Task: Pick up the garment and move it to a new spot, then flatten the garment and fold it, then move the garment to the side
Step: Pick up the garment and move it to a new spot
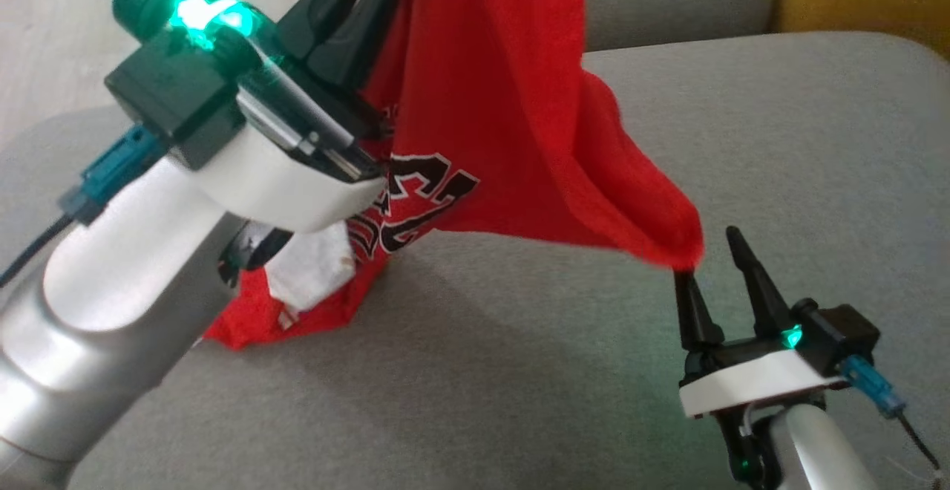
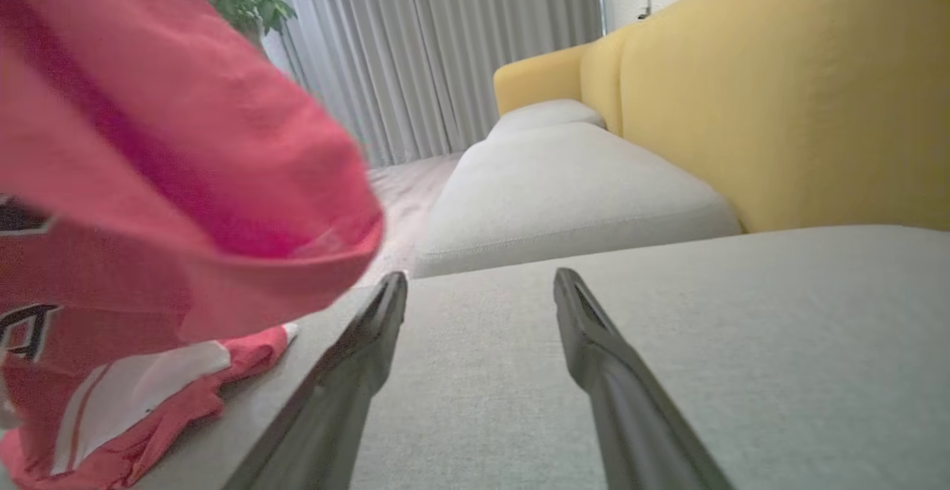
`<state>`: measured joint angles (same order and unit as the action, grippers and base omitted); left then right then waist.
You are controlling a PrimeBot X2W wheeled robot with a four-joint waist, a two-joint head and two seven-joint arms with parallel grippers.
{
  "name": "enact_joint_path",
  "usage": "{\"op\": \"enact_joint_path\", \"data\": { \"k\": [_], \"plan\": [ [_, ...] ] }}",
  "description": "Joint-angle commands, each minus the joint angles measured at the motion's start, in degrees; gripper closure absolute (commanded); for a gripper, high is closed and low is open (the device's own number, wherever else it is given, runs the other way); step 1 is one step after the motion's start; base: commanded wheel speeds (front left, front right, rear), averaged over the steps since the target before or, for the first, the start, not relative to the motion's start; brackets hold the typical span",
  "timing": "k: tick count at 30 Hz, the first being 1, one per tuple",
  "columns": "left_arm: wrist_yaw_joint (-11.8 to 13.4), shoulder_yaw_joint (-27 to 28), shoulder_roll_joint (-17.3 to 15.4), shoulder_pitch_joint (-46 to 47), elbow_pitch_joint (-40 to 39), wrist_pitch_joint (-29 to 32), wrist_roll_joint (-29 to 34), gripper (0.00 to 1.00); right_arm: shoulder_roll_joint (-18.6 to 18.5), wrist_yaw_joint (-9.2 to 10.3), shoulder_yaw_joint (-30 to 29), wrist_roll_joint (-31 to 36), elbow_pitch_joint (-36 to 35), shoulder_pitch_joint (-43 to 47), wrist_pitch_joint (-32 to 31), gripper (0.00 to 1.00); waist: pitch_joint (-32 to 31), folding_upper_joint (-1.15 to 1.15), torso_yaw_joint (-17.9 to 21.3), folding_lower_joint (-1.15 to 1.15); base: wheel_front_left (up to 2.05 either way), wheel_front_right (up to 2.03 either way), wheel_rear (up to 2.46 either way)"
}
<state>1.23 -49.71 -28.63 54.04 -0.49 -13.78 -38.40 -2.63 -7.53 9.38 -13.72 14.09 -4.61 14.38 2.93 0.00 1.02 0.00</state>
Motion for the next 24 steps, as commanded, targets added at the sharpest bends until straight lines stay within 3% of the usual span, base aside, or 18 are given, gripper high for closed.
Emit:
{"op": "enact_joint_path", "data": {
  "k": [1, 5, 11, 19, 20, 21, 24],
  "plan": [
    [0.6, 3.0, -1.4, 2.7, -2.2, -0.5, 0.5, 1.0, -0.2, 0.04, 0.7, -0.3, -2.0, -1.0, 0.6, 0.0, -0.4, 0.0, 2.0, 0.0, 0.0, 0.0, 0.0],
    [0.6, 3.2, -0.2, 3.6, -4.2, -0.7, 1.4, 1.0, -0.2, 0.04, -0.8, 0.0, -2.6, -1.4, 0.6, 0.0, -0.3, 0.0, 6.9, 0.0, 0.0, 0.0, 0.0],
    [-2.2, 0.1, 1.2, 6.7, -1.2, 1.1, 3.1, 1.0, -0.2, 0.04, -3.3, -0.7, -4.9, -2.7, 0.6, 0.0, 2.9, 0.0, 14.0, 0.0, 0.0, 0.0, 0.0],
    [-6.7, -4.9, 6.3, 13.7, 16.9, 4.3, 4.4, 1.0, -0.2, 0.04, 0.2, -3.7, -7.3, -4.6, 0.6, 0.0, 8.9, 0.0, 22.3, 0.0, 0.0, 0.0, 0.0],
    [-6.9, -5.1, 7.2, 14.5, 19.9, 4.7, 4.2, 0.62, -0.2, 0.04, 0.8, -4.0, -7.5, -4.7, 0.6, 0.0, 9.4, 0.0, 23.0, 0.0, 0.0, 0.0, 0.0],
    [-7.1, -5.5, 8.0, 15.3, 22.7, 4.7, 4.4, 0.0, -0.2, 0.04, 1.5, -4.3, -7.7, -4.8, 0.6, 0.0, 9.9, 0.0, 23.6, 0.0, 0.0, 0.0, 0.0],
    [-7.6, -6.5, 10.5, 17.1, 30.2, 4.9, 4.1, 0.0, -0.2, 0.04, 3.0, -5.0, -8.2, -4.9, 0.6, 0.0, 11.0, 0.0, 24.7, 0.0, 0.0, 0.0, 0.0]
  ]
}}
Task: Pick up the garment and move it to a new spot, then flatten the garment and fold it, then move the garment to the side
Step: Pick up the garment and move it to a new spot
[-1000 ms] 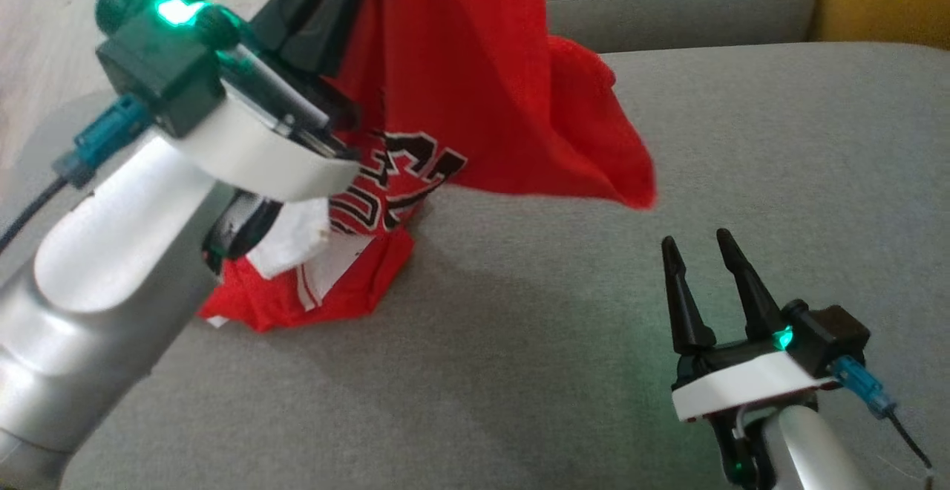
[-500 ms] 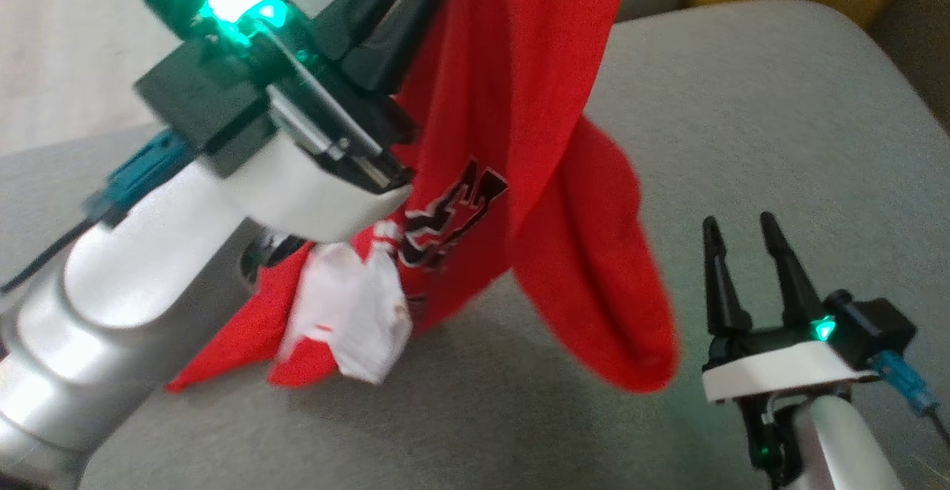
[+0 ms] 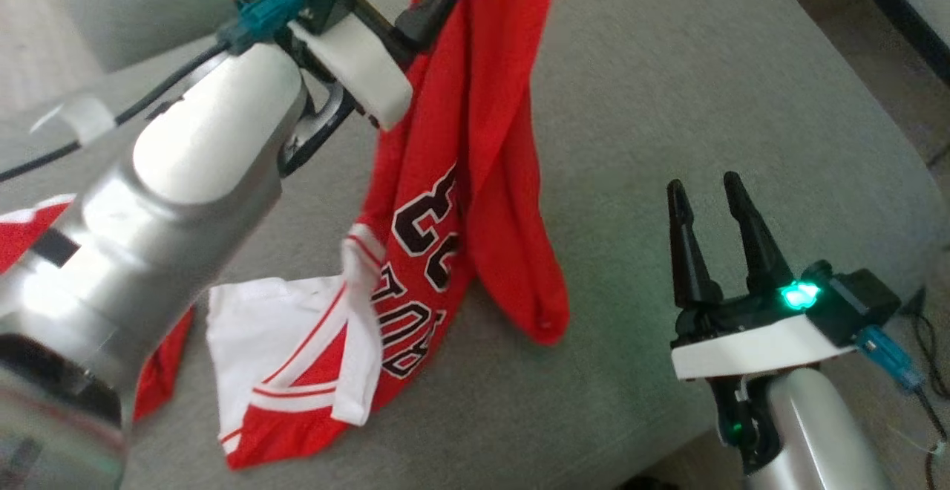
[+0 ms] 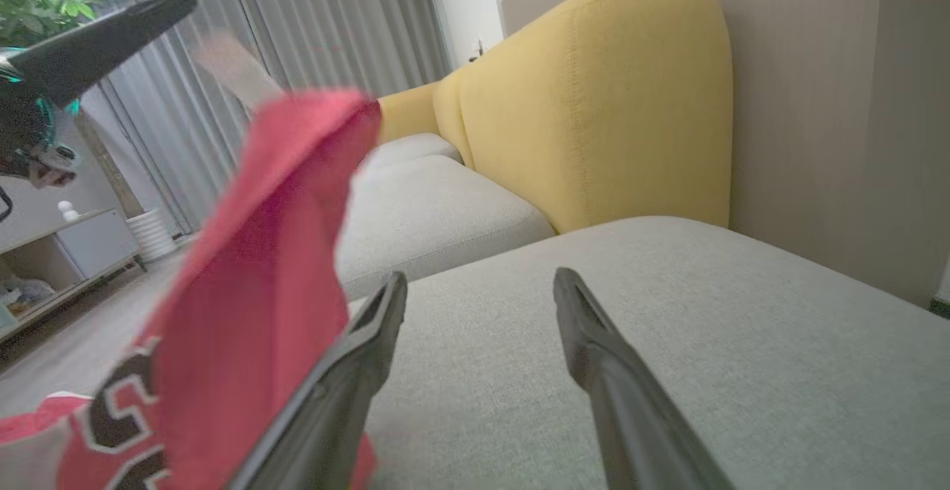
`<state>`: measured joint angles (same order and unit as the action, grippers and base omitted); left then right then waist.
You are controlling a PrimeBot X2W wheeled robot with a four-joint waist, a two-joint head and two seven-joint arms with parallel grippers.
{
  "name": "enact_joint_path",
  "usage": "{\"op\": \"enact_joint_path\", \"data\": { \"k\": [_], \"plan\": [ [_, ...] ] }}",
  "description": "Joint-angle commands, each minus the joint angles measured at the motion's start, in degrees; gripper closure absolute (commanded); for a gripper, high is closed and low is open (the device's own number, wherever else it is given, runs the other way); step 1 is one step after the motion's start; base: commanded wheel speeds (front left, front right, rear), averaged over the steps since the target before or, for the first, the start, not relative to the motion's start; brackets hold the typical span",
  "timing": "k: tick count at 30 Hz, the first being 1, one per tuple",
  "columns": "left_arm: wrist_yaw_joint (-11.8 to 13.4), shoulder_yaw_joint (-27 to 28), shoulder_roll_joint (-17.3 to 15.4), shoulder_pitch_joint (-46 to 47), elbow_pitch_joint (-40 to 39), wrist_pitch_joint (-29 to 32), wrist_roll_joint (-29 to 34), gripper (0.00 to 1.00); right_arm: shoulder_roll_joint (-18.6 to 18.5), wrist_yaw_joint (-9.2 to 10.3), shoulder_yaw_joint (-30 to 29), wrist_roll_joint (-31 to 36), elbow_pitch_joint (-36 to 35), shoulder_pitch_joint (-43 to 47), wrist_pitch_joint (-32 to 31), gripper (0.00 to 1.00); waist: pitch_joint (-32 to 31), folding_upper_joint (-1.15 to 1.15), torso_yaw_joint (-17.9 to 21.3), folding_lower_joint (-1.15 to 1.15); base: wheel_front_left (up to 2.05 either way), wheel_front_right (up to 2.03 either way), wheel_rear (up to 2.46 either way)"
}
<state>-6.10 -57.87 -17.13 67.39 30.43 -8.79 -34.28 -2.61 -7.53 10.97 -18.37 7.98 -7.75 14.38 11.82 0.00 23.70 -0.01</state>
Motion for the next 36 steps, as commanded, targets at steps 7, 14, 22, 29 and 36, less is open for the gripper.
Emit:
{"op": "enact_joint_path", "data": {
  "k": [7, 14, 22, 29, 36],
  "plan": [
    [-0.9, 0.1, 2.7, 5.7, 8.5, -3.4, 0.0, 0.0, -0.3, 0.04, 0.8, -0.8, -2.3, -1.8, 0.6, 0.0, 2.3, 0.0, 0.5, 0.01, 0.0, 0.0, 0.0],
    [-0.9, 1.5, 2.2, 4.6, 10.8, -5.7, -1.0, 0.0, -0.3, 0.04, -1.1, 0.4, -2.1, -1.7, 0.6, 0.0, 0.5, 0.0, -5.2, 0.01, 0.0, 0.0, 0.0],
    [2.9, 6.7, -0.7, -4.1, 5.3, -6.2, -2.0, 0.0, -0.3, 0.04, -3.8, 2.8, -2.1, -0.7, 0.6, 0.0, -2.7, 0.0, -13.2, 0.01, 0.0, 0.0, 0.0],
    [11.2, 15.9, -4.8, -22.1, -8.9, -6.2, -1.3, 0.0, -0.3, 0.04, -5.3, 5.2, -2.4, 1.3, 0.6, 0.0, -5.6, 0.0, -20.2, 0.01, 0.0, 0.0, 0.0],
    [17.8, 22.3, -3.7, -41.8, -20.7, -6.2, 3.0, 0.0, -0.3, 0.04, -6.9, 6.9, -2.6, 4.0, 0.6, 0.0, -7.7, 0.0, -25.4, 0.01, 0.0, 0.0, 0.0]
  ]
}}
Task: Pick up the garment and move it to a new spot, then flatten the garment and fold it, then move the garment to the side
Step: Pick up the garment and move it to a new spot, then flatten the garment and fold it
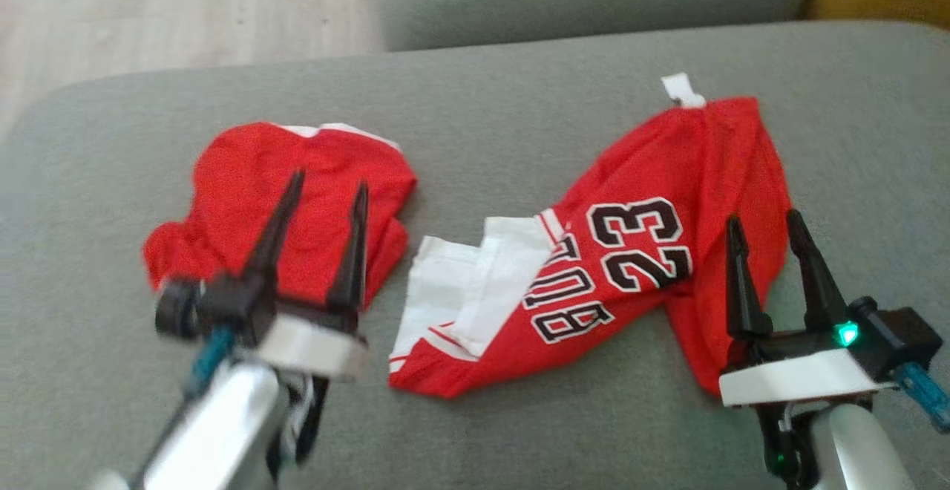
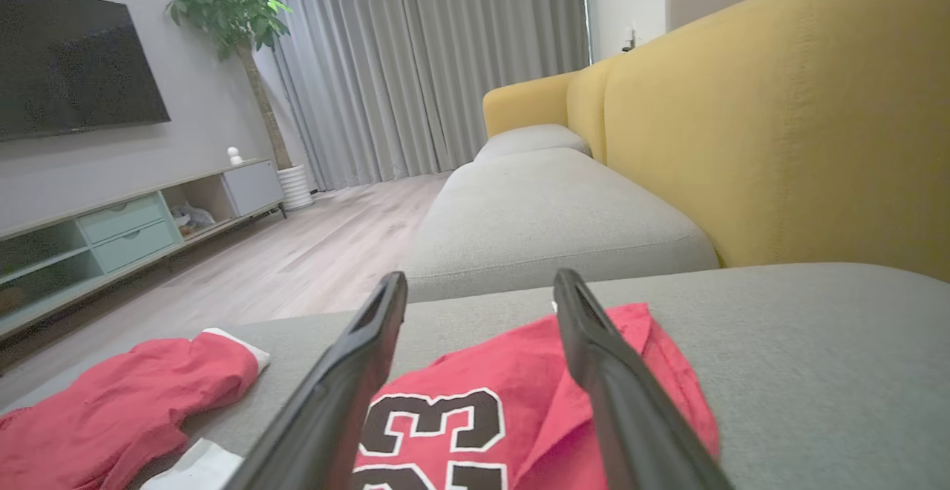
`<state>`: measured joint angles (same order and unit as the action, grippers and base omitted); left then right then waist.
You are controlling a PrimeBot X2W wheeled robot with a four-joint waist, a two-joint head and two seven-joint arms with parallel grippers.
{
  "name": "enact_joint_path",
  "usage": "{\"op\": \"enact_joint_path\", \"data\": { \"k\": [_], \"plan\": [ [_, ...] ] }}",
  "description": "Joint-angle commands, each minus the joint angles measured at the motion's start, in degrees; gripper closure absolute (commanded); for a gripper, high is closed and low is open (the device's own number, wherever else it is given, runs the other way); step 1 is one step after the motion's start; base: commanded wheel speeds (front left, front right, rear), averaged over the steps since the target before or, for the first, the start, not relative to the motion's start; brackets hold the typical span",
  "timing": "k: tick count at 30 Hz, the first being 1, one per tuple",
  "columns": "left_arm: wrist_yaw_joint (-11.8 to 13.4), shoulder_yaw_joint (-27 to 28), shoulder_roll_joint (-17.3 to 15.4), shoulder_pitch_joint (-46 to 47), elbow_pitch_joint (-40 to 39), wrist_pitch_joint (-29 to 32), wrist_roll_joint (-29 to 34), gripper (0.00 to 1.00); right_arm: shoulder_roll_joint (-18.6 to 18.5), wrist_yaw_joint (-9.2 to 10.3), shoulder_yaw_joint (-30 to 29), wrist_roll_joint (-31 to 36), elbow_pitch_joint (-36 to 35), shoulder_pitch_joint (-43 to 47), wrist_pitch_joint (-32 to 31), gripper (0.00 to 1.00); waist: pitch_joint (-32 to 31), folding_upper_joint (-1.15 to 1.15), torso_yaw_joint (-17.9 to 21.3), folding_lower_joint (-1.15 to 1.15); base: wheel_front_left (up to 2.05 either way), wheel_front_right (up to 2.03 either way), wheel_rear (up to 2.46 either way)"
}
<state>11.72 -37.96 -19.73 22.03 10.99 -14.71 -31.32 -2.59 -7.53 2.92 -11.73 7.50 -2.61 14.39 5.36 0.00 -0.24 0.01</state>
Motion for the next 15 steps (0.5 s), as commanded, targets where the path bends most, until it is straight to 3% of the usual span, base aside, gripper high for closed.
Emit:
{"op": "enact_joint_path", "data": {
  "k": [1, 7, 15],
  "plan": [
    [0.5, 3.2, -0.5, 1.1, -2.4, -0.3, 0.7, 0.0, -0.3, 0.04, 1.1, 0.5, -2.2, -0.9, 0.6, 0.0, -1.4, 0.0, -1.8, -0.01, 0.0, 0.0, 0.0],
    [1.3, 7.9, 3.4, -9.6, -5.5, -0.3, 4.3, 0.0, -0.3, 0.04, 1.0, 1.0, -2.3, 0.3, 0.6, 0.0, -1.6, 0.0, -2.9, -0.01, 0.0, 0.0, 0.0],
    [-3.0, 11.0, 6.5, -10.7, -4.8, -0.3, 8.8, 0.0, -0.3, 0.04, 0.5, 2.3, 1.1, 1.0, 0.6, 0.0, -0.7, 0.0, -2.4, -0.01, 0.0, 0.0, 0.0]
  ]
}}
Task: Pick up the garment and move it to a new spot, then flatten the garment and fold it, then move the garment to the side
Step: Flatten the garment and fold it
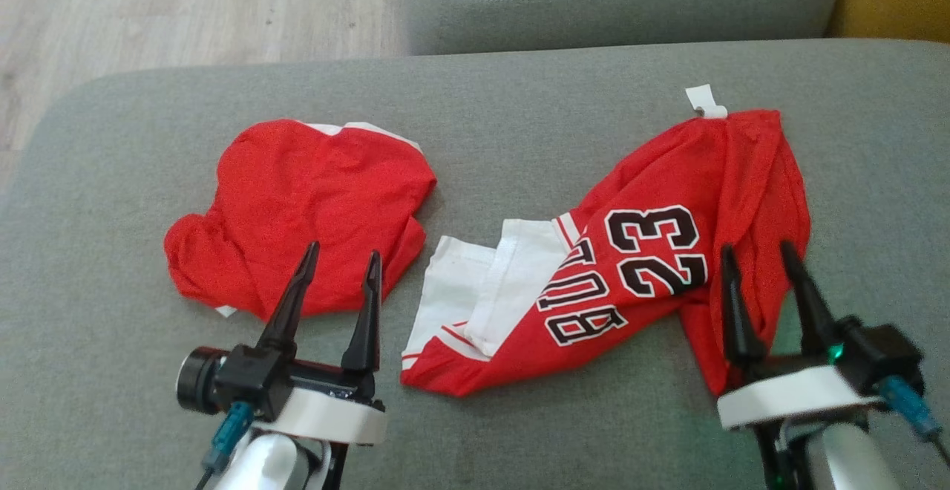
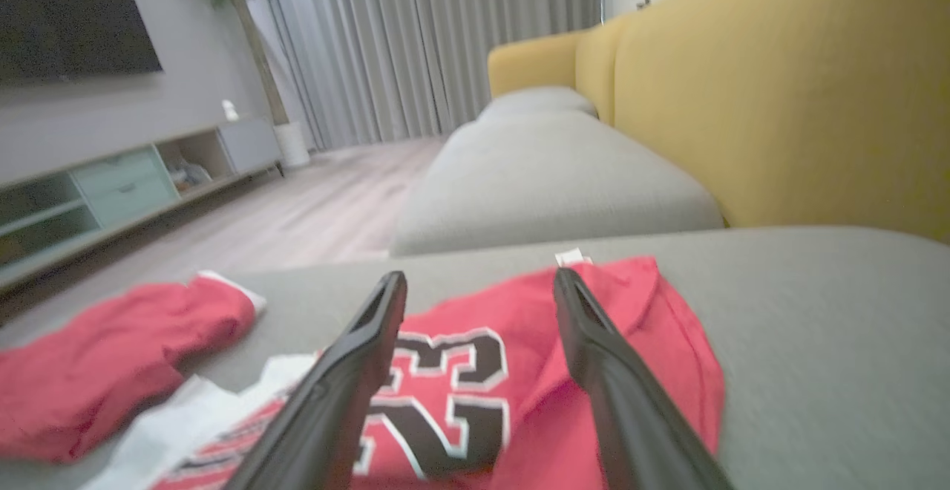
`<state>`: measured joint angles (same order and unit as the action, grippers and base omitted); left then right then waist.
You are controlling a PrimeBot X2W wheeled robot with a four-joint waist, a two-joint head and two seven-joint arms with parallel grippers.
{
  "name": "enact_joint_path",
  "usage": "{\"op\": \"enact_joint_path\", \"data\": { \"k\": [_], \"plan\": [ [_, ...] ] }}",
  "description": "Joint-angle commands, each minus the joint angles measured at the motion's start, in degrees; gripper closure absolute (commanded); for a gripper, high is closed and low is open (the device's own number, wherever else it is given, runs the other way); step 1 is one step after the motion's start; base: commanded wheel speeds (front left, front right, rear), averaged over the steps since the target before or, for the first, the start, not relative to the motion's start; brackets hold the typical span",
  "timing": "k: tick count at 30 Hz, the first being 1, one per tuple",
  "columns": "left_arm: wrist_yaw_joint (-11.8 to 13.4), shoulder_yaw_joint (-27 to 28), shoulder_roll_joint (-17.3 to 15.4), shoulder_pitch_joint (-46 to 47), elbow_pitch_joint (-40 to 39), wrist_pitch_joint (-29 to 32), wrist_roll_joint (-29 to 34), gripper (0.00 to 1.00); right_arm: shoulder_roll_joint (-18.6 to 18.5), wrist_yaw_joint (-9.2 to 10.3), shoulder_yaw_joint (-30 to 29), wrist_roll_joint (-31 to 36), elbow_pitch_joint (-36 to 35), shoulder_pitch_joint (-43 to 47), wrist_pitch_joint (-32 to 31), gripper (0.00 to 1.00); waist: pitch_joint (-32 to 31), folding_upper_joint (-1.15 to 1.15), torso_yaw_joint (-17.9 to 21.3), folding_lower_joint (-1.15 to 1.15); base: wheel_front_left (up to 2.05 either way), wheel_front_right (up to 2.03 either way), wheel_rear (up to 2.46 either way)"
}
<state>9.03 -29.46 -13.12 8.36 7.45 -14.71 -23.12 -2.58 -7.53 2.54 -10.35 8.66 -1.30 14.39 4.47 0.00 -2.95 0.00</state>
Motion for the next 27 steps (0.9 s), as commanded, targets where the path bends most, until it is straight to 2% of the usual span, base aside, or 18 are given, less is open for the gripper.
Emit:
{"op": "enact_joint_path", "data": {
  "k": [1, 10, 17, 18, 19, 20, 27],
  "plan": [
    [-0.7, 2.7, 0.2, 3.0, -0.9, -0.3, 1.0, 0.0, -0.3, 0.04, 0.7, 1.6, 1.8, -0.3, 0.2, 0.0, 0.4, 0.0, 0.5, 0.0, 0.0, 0.0, 0.0],
    [-3.8, 4.6, 3.1, 2.7, 1.7, -0.3, 3.2, 0.0, -0.3, 0.04, 2.4, 0.6, 13.4, -1.3, -7.7, 0.0, 1.7, 0.0, 1.8, 0.0, 0.0, 0.0, 0.0],
    [-5.3, 5.9, 4.3, 2.7, 2.4, -0.3, 4.6, 0.0, -0.3, 0.04, 3.1, 2.1, 17.2, -2.6, -11.7, 0.0, 2.3, 0.0, 1.9, 0.0, 0.0, 0.0, 0.0],
    [-5.5, 6.1, 4.5, 2.8, 2.5, -0.3, 4.8, 0.0, -0.3, 0.04, 2.6, 3.0, 17.5, -2.9, -12.1, 0.07, 2.4, 0.0, 1.9, 0.0, 0.0, 0.0, 0.0],
    [-5.6, 6.3, 4.7, 2.8, 2.6, -0.3, 5.0, 0.0, -0.3, 0.04, 1.9, 3.6, 17.7, -3.1, -12.3, 0.78, 2.5, 0.0, 1.9, 0.0, 0.0, 0.0, 0.0],
    [-6.0, 6.7, 5.0, 2.8, 2.8, -0.3, 5.5, 0.0, -0.3, 0.04, 0.2, 4.7, 17.8, -3.6, -12.4, 1.0, 2.5, 0.0, 2.0, 0.0, 0.0, 0.0, 0.0],
    [-7.0, 8.2, 6.2, 1.6, 3.5, -0.3, 6.4, 0.0, -0.3, 0.04, -11.5, 11.5, 15.8, -3.5, -13.0, 1.0, 1.0, 0.0, 3.2, 0.0, 0.0, 0.0, 0.0]
  ]
}}
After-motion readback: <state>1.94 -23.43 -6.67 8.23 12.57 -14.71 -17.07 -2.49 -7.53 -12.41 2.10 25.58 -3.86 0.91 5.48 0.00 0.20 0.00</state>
